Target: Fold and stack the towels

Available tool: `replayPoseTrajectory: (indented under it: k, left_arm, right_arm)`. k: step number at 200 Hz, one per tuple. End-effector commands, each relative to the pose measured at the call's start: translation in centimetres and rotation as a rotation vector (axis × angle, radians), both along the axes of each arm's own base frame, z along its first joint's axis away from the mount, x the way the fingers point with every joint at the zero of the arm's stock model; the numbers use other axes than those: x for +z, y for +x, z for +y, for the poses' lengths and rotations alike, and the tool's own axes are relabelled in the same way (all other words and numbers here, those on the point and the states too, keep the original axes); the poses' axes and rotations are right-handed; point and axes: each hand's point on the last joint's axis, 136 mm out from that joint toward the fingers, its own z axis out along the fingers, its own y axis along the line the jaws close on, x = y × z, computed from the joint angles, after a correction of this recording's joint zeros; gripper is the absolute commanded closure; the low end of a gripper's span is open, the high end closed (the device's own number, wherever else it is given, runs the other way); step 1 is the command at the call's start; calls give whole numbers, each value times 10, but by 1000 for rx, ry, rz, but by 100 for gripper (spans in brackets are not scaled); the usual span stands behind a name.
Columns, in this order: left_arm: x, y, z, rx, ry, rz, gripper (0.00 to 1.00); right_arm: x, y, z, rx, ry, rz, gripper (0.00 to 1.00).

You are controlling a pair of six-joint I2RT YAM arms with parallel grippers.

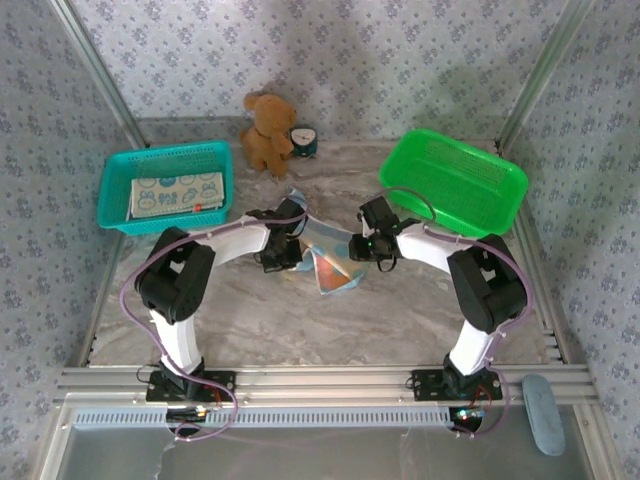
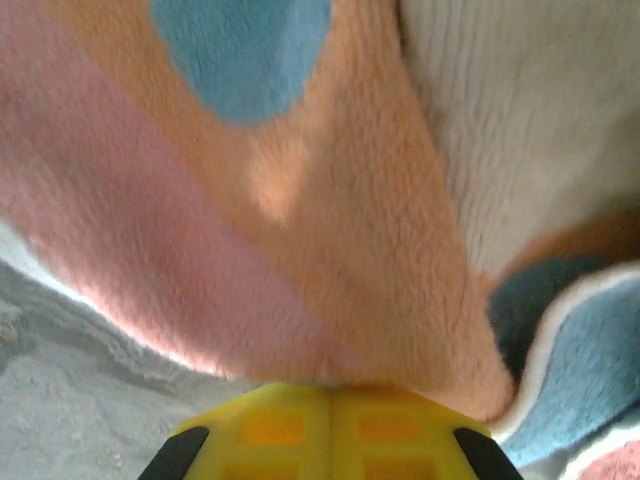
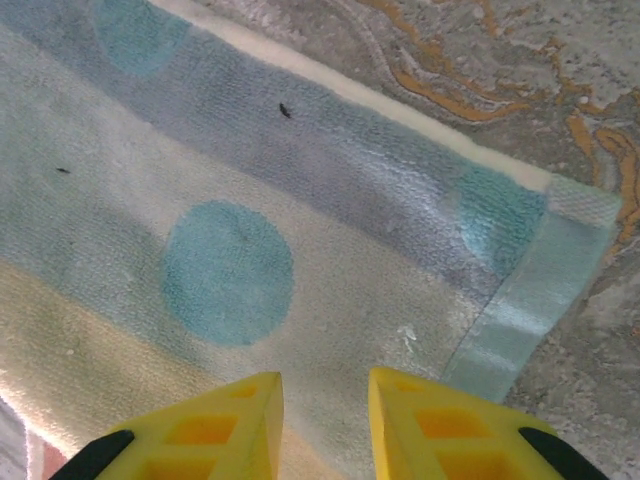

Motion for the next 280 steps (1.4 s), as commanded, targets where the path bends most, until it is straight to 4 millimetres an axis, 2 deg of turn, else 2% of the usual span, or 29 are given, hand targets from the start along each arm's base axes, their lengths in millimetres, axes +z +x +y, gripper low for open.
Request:
replayPoseTrajectory:
  k: [1,18,49,67,88,103,118,138,154,179,203,218,280]
  left_arm:
    - [-4,24,8,22,52,-36,95]
    - [-10,42,15,19,66,-43,95]
    - [-14,74,24,7,73,-58,95]
    - [-3,87,26,-10,78,-85,95]
    - [17,90,27,-18,69,-113,93]
    - [32,82,30,-9,58,-125,90]
    - [45,69,34,7,44,-128,85]
    - [55,37,40,32,37,-105,82]
    - [53,9,38,49,13,-76,76]
    - [43,-29,27,76,-40,-16,75]
    - [39,-43,11,100,-104,-11,71]
    - [39,-47,3,109,-132,-11,65]
    - [20,-55,-8,135,-129,33,62]
  right_arm:
    - [-7,-18,11,53,6,22,70]
    - [-12,-36,15,50,15,46,71]
    - [-14,-66,41,77,54,74,71]
    - [-9,-78,63,111,74,73,71]
    - [3,-78,80,141,69,45,69]
    - [13,-72,80,137,66,20,68]
    - [22,-65,72,118,38,-9,64]
    - [35,-55,54,76,-5,-55,63]
    - [41,-49,40,35,-14,-82,61]
    - [43,-37,17,-30,-24,-97,60]
    - [43,-29,3,-64,-26,-105,60]
    - [43,-27,0,-69,-27,-107,59]
    - [40,-27,-9,-82,-30,-100,59]
